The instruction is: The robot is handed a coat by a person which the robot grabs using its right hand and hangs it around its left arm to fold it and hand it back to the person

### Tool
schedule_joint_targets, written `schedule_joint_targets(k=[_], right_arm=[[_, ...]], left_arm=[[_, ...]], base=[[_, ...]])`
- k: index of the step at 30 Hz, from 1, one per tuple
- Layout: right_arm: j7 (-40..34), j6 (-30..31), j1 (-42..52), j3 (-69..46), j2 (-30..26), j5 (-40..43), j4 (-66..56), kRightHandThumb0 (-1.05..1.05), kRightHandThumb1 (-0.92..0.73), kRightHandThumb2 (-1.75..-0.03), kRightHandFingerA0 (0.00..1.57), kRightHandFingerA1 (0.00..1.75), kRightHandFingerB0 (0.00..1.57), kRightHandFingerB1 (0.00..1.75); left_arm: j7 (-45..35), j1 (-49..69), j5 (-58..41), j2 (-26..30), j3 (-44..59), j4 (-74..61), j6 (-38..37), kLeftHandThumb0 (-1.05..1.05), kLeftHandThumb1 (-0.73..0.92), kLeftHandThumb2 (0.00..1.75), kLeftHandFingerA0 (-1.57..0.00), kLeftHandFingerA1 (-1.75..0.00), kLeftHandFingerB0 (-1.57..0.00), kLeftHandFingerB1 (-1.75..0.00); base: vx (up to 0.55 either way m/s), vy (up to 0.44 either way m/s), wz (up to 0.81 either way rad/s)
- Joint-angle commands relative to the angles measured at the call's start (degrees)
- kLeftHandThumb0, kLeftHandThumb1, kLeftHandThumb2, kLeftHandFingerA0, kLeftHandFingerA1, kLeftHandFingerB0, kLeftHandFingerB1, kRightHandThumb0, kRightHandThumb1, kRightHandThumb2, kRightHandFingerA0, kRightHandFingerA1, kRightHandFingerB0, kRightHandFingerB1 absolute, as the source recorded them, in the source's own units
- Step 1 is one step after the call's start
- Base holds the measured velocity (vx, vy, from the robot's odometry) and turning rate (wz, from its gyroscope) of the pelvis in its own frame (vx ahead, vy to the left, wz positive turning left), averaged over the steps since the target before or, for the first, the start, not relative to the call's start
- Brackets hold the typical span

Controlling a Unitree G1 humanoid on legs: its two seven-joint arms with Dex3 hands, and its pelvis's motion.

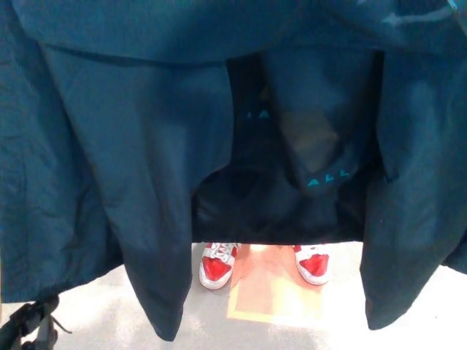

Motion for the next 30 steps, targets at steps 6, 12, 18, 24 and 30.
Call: schedule_joint_targets(k=[6,12,18,24,30], right_arm=[[22.05,9.05,-22.79,18.87,-1.69,-11.54,34.12,-0.89,-0.66,-1.05,0.01,0.25,0.00,0.11],[31.17,13.20,-31.31,24.95,2.20,-10.84,45.35,-0.89,-0.57,-0.99,0.01,0.13,0.02,0.10],[45.17,20.69,-36.75,26.28,5.39,-4.20,52.77,-0.81,-0.50,-0.93,0.01,0.28,0.00,0.12],[53.73,26.22,-38.69,25.02,5.91,0.74,54.72,-0.95,-0.54,-0.97,0.00,0.03,0.00,0.00],[58.53,26.45,-40.21,24.33,6.87,1.71,58.23,-0.99,-0.60,-0.98,0.00,0.00,0.06,0.02]], left_arm=[[-0.84,1.07,-1.99,0.51,0.75,-0.43,-0.55,-0.75,0.80,1.08,-0.05,-0.29,-0.04,-0.29],[-0.37,1.17,-2.37,0.17,0.95,-0.93,0.52,-0.73,0.80,1.08,-0.04,-0.30,-0.04,-0.30],[-0.75,0.99,-2.94,0.44,1.30,-1.37,1.63,-0.75,0.79,1.08,-0.05,-0.28,-0.05,-0.29],[-0.95,1.01,-3.83,0.35,2.00,-1.63,2.05,-0.76,0.79,1.08,-0.04,-0.28,-0.04,-0.28],[-0.38,0.98,-3.56,0.33,1.83,-1.78,2.56,-0.76,0.78,1.07,-0.06,-0.31,-0.06,-0.30]], base=[[0.00,0.000,0.00],[0.00,0.000,0.00],[0.00,0.000,0.00],[0.00,0.000,0.00],[0.00,0.000,0.00]])
